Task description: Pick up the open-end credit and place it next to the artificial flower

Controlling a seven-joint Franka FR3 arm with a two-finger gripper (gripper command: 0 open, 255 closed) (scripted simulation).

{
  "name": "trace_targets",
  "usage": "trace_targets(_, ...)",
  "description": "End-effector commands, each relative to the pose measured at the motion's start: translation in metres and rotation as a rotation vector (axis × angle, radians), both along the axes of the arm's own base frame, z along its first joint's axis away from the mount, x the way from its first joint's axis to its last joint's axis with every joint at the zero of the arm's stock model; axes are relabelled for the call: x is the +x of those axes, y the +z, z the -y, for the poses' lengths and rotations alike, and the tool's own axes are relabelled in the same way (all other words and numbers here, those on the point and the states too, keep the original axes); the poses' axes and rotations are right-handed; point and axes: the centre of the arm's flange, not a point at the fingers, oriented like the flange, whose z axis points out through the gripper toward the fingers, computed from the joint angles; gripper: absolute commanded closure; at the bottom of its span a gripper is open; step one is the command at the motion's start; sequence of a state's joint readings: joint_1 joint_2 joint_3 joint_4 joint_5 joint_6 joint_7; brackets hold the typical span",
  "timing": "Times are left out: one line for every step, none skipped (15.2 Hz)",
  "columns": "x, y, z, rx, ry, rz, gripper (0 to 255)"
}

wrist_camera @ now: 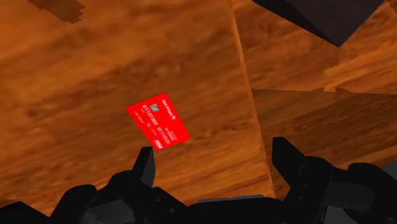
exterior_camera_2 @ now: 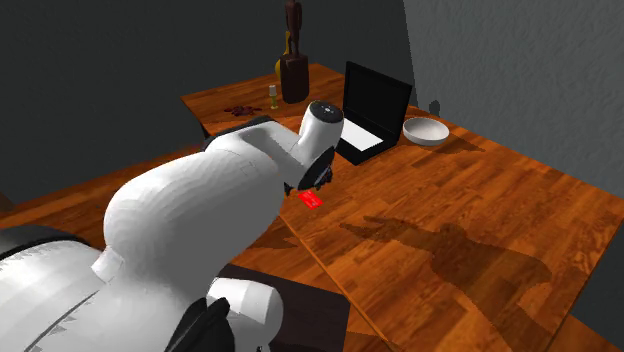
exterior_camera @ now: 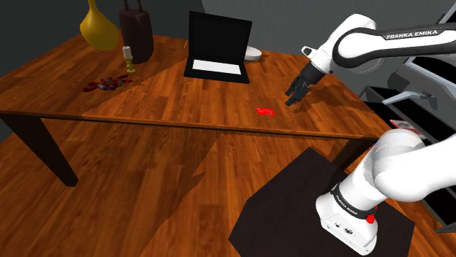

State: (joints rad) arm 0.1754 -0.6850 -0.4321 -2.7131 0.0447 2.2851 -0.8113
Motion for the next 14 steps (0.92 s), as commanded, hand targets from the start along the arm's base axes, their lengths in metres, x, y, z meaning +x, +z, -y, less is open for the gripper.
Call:
trace_targets(0.015, -0.022, 0.006, 0.021, 0.07, 0.054, 0)
trace_targets(0.023, -0.033, 0.009, 0.034, 0.104, 0.077, 0)
trace_targets(0.031, -0.043, 0.012, 0.047, 0.137, 0.1, 0)
trace_targets(0.04, -0.054, 0.015, 0.06, 0.171, 0.124, 0)
trace_targets(0.049, -0.064, 0.017, 0.073, 0.204, 0.147, 0)
trace_targets(0.058, -0.074, 0.018, 0.086, 0.238, 0.171, 0)
trace_targets(0.067, -0.084, 0.019, 0.099, 0.271, 0.194, 0)
trace_targets(0.072, -0.089, 0.02, 0.105, 0.289, 0.206, 0)
trace_targets(0.074, -0.094, 0.018, 0.105, 0.288, 0.206, 0)
trace_targets(0.076, -0.098, 0.015, 0.105, 0.288, 0.206, 0)
trace_targets(0.078, -0.103, 0.013, 0.105, 0.288, 0.206, 0)
trace_targets(0.079, -0.107, 0.011, 0.105, 0.288, 0.206, 0)
trace_targets(0.081, -0.111, 0.008, 0.105, 0.288, 0.206, 0)
trace_targets(0.083, -0.116, 0.006, 0.105, 0.288, 0.206, 0)
